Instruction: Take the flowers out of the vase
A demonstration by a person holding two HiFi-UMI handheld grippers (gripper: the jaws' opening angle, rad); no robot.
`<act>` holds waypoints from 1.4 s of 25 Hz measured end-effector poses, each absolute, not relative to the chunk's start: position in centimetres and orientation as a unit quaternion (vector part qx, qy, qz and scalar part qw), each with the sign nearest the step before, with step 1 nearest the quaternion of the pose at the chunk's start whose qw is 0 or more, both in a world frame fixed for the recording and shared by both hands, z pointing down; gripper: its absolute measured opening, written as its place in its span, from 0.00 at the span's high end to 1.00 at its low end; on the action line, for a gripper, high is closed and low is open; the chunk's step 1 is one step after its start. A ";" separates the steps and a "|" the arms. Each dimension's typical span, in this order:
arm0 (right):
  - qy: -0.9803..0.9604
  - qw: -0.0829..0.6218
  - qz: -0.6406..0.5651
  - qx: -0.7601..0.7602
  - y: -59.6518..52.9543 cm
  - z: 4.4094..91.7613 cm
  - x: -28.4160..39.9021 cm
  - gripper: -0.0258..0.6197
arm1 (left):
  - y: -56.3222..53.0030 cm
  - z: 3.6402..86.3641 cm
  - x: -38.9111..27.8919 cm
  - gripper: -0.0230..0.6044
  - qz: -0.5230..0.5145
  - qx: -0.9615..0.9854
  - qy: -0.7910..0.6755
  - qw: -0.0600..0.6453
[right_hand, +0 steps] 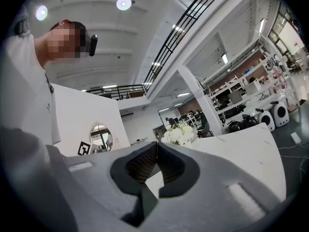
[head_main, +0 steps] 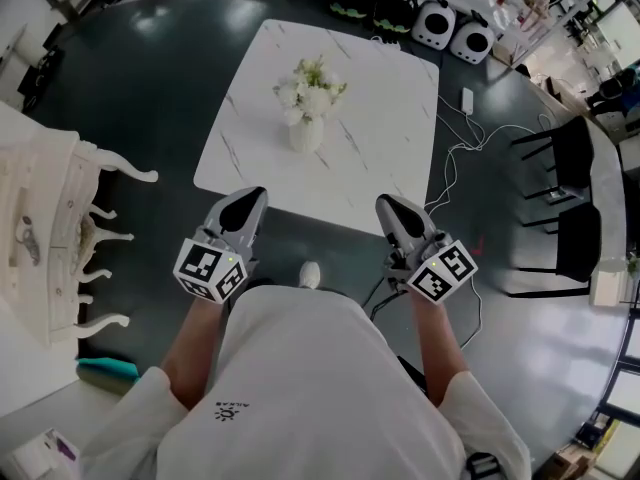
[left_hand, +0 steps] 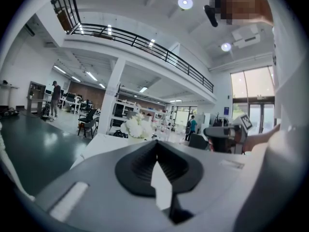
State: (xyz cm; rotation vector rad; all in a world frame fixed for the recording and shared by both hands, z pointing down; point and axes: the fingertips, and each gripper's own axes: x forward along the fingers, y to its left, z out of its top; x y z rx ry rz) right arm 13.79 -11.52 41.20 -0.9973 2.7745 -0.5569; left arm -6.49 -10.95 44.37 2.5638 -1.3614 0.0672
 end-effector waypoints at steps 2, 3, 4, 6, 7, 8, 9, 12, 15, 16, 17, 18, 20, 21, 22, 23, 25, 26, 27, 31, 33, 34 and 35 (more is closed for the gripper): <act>0.924 0.070 -0.187 -0.326 -11.9 41.4 13.8 0.96 | -11.3 44.7 -6.4 0.98 0.024 0.874 -0.470 0.124; 0.924 0.068 -0.189 -0.324 -12.0 41.6 13.8 0.96 | -11.4 44.8 -6.4 0.98 0.024 0.872 -0.472 0.127; 0.925 0.067 -0.190 -0.323 -12.2 41.7 13.9 0.96 | -11.6 44.9 -6.3 0.98 0.025 0.871 -0.474 0.128; 0.925 0.067 -0.193 -0.321 -12.4 41.7 14.2 0.96 | -11.8 44.8 -6.1 0.98 0.027 0.870 -0.475 0.129; 0.924 0.069 -0.197 -0.321 -12.4 41.7 14.4 0.96 | -11.8 44.7 -6.0 0.98 0.027 0.870 -0.475 0.129; 0.923 0.074 -0.202 -0.321 -12.5 41.6 14.6 0.96 | -11.8 44.6 -5.9 0.98 0.027 0.870 -0.476 0.129; 0.921 0.080 -0.207 -0.320 -12.6 41.6 14.7 0.96 | -11.7 44.6 -5.9 0.98 0.027 0.869 -0.477 0.129; 0.920 0.090 -0.212 -0.317 -12.5 41.4 14.8 0.96 | -11.4 44.9 -6.1 0.98 0.028 0.867 -0.480 0.131; 0.922 0.085 -0.204 -0.317 -12.4 41.3 14.6 0.96 | -11.4 44.8 -6.2 0.98 0.029 0.867 -0.480 0.131; 0.923 0.083 -0.202 -0.317 -12.3 41.3 14.5 0.96 | -11.4 44.8 -6.3 0.98 0.029 0.867 -0.480 0.131; 0.924 0.080 -0.200 -0.317 -12.3 41.4 14.4 0.96 | -11.6 44.8 -6.3 0.98 0.029 0.867 -0.480 0.130; 0.924 0.078 -0.197 -0.318 -12.3 41.4 14.4 0.96 | -11.7 44.7 -6.3 0.98 0.028 0.867 -0.480 0.129; 0.925 0.076 -0.193 -0.320 -12.3 41.4 14.3 0.96 | -12.2 44.7 -6.2 0.98 0.026 0.868 -0.479 0.127; 0.924 0.075 -0.192 -0.322 -12.4 41.4 14.4 0.96 | -12.4 44.8 -6.2 0.98 0.025 0.869 -0.479 0.126; 0.923 0.074 -0.191 -0.325 -12.5 41.5 14.5 0.96 | -12.8 44.8 -6.2 0.98 0.024 0.870 -0.477 0.125; 0.922 0.074 -0.190 -0.328 -12.7 41.5 14.5 0.96 | -13.1 44.7 -6.1 0.98 0.024 0.871 -0.475 0.124; 0.920 0.073 -0.191 -0.334 -13.1 41.4 14.6 0.96 | -13.9 44.6 -6.0 0.98 0.024 0.874 -0.468 0.125; 0.919 0.074 -0.192 -0.336 -13.4 41.4 14.6 0.96 | -14.4 44.5 -5.9 0.98 0.024 0.876 -0.465 0.126; 0.918 0.075 -0.192 -0.339 -13.7 41.3 14.5 0.96 | -14.9 44.4 -5.9 0.98 0.023 0.878 -0.462 0.126; 0.915 0.079 -0.191 -0.348 -15.0 41.0 14.2 0.96 | -16.8 44.5 -5.9 0.98 0.025 0.881 -0.455 0.126; 0.913 0.079 -0.189 -0.352 -15.6 40.9 14.1 0.96 | -17.6 44.4 -5.7 0.98 0.026 0.885 -0.448 0.125; 0.912 0.080 -0.188 -0.354 -16.0 40.8 14.1 0.96 | -18.1 44.4 -5.6 0.98 0.026 0.887 -0.445 0.123; 0.912 0.081 -0.188 -0.357 -16.4 40.8 14.0 0.96 | -18.6 44.3 -5.6 0.98 0.027 0.888 -0.442 0.121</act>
